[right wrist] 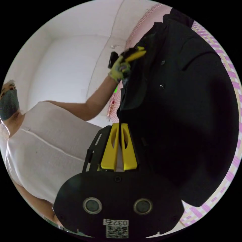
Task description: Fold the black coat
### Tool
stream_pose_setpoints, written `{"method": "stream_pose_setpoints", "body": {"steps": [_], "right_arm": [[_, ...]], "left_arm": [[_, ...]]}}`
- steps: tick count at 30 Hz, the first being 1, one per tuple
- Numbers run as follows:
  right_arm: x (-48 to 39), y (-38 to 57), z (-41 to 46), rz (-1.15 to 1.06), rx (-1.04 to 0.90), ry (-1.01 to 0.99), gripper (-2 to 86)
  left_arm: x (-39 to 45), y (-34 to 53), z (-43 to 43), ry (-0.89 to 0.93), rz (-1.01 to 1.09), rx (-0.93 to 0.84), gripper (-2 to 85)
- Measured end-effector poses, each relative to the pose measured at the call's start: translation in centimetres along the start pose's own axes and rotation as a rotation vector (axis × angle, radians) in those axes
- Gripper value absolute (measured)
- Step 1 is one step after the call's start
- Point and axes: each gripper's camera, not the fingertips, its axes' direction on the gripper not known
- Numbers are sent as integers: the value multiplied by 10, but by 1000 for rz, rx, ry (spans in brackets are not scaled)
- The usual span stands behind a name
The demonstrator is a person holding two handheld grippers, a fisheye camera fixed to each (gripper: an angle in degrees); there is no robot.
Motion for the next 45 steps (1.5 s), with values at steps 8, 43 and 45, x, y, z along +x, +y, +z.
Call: {"method": "stream_pose_setpoints", "body": {"steps": [8, 43, 45], "right_arm": [[-3, 6, -12, -77, 153, -225, -10], [88, 125, 27, 293, 134, 363, 80], [90, 126, 38, 277, 115, 327, 74]], "left_arm": [[-58, 122, -4, 66, -202, -71, 58], [23, 246, -69, -114, 176, -205, -9], [31, 249, -68, -254, 202, -223, -9]]}}
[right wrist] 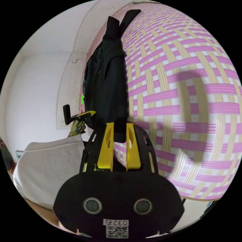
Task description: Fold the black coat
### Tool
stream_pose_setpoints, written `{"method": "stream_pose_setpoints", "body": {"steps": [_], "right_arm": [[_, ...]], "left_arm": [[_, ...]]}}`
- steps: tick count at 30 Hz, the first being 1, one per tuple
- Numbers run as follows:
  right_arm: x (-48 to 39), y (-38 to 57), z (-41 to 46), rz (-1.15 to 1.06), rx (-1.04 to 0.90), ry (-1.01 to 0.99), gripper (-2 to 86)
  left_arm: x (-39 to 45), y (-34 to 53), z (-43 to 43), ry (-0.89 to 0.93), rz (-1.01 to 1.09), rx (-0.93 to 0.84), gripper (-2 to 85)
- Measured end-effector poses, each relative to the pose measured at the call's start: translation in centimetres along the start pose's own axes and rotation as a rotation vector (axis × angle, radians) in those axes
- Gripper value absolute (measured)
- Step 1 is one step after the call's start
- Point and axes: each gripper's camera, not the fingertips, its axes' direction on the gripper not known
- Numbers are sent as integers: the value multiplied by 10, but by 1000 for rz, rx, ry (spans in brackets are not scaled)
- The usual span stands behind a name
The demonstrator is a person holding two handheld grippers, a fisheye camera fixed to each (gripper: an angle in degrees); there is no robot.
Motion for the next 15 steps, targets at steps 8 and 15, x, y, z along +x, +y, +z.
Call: {"method": "stream_pose_setpoints", "body": {"steps": [8, 15], "right_arm": [[-37, 48, 6, -90, 0, -58, -2], [-31, 142, 24, -6, -90, 47, 4]], "left_arm": [[0, -9, -26, -97, -3, -25, -9], [36, 12, -24, -47, 87, -109, -9]]}}
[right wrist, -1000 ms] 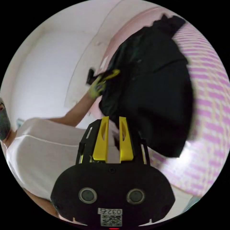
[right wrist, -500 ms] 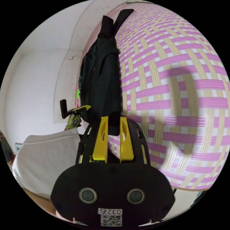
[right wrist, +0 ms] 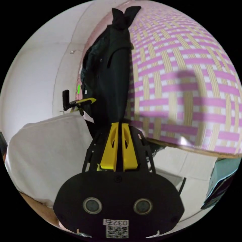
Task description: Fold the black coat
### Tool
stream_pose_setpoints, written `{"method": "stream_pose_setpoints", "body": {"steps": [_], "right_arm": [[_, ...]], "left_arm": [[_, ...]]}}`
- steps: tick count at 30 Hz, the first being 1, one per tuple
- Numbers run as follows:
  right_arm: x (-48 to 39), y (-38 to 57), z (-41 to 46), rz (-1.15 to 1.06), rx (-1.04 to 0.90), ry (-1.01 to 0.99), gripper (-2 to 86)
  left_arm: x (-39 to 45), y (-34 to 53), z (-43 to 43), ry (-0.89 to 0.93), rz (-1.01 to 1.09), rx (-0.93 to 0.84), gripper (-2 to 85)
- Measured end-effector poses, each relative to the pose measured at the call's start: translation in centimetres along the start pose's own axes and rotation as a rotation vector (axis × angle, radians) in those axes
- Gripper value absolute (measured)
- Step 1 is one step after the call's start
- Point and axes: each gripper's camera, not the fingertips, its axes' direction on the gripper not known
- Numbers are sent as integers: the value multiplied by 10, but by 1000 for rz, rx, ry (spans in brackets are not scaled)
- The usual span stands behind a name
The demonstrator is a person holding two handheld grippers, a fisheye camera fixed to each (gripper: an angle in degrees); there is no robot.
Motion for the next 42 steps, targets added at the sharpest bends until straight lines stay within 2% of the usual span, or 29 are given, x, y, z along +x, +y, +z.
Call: {"method": "stream_pose_setpoints", "body": {"steps": [3, 7, 12, 19, 20, 28, 32, 36, 39, 42], "right_arm": [[7, 19, 17, 37, -43, -39, 37], [-7, 2, -14, -6, 91, -27, 64], [-9, -59, -54, -18, 275, -32, 62], [-34, -205, -80, -120, 339, 68, 62], [-31, -234, -84, -111, 345, 87, 62], [13, -428, -105, 34, 402, 97, 79], [20, -506, -104, 84, 421, 165, 106], [21, -547, -89, 66, 408, 78, 94], [17, -565, -76, 37, 346, 11, 26], [-7, -545, -99, -43, 415, -3, -3]], "left_arm": [[-5, 14, -3, 81, -67, 29, -9], [-11, 24, -32, 125, -103, 138, -9], [-2, -2, -69, 4, -99, 171, -9], [46, -77, -53, -311, -3, -50, -10], [53, -80, -55, -341, -1, -37, -10], [58, -89, -68, -316, -57, -36, -10], [60, -103, -71, -307, -136, -65, -10], [67, -107, -71, -333, -160, -37, -10], [73, -113, -69, -356, -161, -44, -10], [71, -117, -68, -341, -190, -41, -10]]}}
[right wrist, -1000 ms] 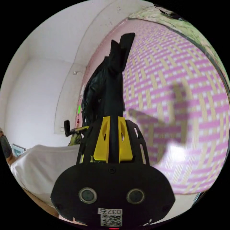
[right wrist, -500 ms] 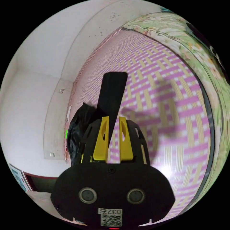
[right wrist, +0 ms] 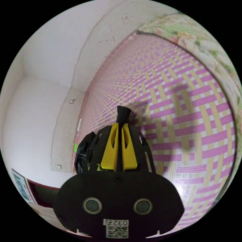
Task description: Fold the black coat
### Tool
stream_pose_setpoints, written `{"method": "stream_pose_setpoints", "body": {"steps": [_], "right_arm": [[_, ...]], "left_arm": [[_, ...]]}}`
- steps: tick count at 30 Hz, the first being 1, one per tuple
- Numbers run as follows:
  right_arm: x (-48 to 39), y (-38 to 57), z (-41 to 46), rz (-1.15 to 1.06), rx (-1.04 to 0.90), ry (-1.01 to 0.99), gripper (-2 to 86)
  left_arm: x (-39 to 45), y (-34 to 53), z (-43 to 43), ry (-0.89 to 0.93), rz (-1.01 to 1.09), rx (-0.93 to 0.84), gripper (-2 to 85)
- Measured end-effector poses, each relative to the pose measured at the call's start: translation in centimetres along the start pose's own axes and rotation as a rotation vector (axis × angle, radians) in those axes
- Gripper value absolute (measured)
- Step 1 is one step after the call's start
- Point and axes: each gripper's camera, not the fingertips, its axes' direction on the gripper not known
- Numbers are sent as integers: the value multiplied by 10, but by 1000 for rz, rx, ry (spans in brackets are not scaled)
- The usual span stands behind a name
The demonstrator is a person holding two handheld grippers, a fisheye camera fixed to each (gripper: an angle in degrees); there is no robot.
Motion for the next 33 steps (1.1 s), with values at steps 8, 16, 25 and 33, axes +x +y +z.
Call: {"method": "stream_pose_setpoints", "body": {"steps": [8, 16, 25, 33], "right_arm": [[-71, 225, -313, -202, 583, 268, -7], [120, 397, -336, 322, 369, 186, 20], [103, 471, -338, 542, 541, 171, 51], [15, 477, -223, 172, 91, 2, 57]], "left_arm": [[8, -8, 11, -4, 39, 12, -10], [22, -17, 31, -37, 91, 18, -10], [-6, -25, 68, 199, -40, 5, -9], [-70, 92, 73, 338, -416, 317, 0]]}}
